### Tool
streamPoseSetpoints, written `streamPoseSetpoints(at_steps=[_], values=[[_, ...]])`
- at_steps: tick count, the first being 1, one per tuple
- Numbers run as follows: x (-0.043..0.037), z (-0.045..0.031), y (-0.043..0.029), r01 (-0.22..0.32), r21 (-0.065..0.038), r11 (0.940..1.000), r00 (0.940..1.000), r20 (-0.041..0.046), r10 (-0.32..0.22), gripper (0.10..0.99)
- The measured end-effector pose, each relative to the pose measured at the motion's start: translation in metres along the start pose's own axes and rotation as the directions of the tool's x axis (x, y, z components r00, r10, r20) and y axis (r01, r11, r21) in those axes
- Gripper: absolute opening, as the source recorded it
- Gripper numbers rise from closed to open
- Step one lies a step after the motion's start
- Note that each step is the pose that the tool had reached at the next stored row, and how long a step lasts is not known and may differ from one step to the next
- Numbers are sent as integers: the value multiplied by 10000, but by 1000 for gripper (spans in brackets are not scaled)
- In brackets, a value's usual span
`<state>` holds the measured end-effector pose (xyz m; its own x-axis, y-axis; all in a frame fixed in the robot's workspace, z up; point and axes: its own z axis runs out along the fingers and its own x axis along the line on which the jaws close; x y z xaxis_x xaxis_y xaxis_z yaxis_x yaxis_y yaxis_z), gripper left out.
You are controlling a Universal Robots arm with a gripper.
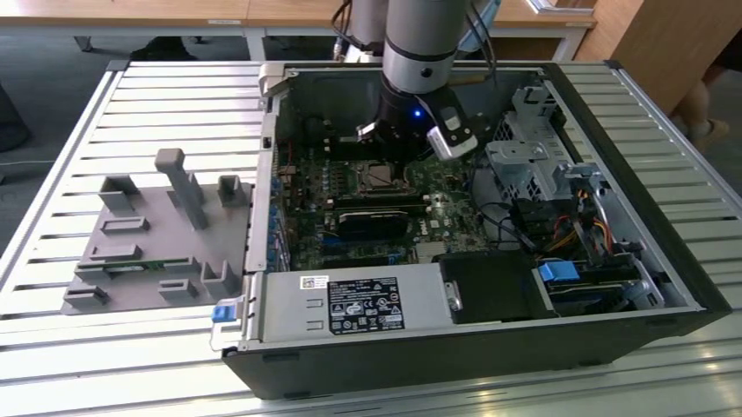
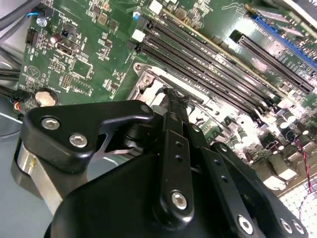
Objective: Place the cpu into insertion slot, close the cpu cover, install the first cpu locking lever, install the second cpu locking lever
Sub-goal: 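Install the second cpu locking lever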
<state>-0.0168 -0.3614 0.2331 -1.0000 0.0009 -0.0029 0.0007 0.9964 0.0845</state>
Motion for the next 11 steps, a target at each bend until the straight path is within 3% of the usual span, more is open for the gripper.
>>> streamPoseSetpoints(at_steps=[6,11], values=[[7,-7,-104,0,-7,10000,10000,2,0,106],[118,-8,-140,2,-75,10000,10000,1,-2,106]])
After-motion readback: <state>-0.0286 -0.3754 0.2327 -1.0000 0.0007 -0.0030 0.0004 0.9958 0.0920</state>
